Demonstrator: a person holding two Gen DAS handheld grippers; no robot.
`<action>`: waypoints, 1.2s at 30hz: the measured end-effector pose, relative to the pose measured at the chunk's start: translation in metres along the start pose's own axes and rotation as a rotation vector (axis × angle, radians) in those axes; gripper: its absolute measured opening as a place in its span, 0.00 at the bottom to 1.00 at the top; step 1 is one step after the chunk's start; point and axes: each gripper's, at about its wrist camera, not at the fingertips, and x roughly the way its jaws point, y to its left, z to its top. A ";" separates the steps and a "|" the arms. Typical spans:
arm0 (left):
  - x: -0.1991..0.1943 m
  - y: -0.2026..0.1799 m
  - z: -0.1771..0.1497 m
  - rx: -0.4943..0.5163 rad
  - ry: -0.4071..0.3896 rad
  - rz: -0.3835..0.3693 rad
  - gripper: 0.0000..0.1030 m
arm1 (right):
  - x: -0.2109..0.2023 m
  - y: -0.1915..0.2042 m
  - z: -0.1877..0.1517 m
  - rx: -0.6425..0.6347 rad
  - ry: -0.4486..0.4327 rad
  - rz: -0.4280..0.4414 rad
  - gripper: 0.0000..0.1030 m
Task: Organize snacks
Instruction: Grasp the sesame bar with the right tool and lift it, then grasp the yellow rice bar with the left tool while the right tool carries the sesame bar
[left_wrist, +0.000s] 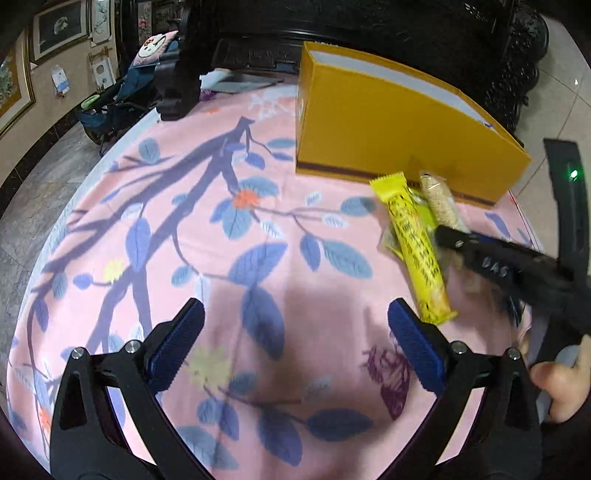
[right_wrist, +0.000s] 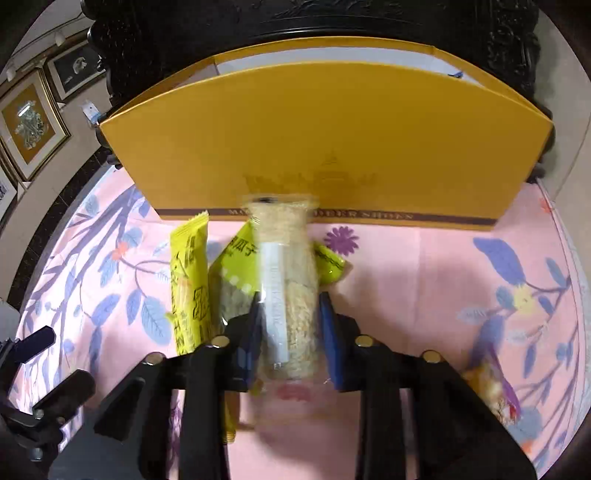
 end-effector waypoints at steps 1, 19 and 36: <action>0.000 0.000 -0.002 0.002 0.009 -0.005 0.98 | -0.009 -0.005 -0.002 0.017 -0.013 0.014 0.29; 0.050 -0.064 0.028 0.032 0.051 -0.013 0.98 | -0.126 -0.130 -0.136 0.245 -0.063 -0.093 0.29; 0.054 -0.080 0.014 0.044 0.027 -0.059 0.25 | -0.091 -0.109 -0.140 0.121 -0.015 -0.123 0.62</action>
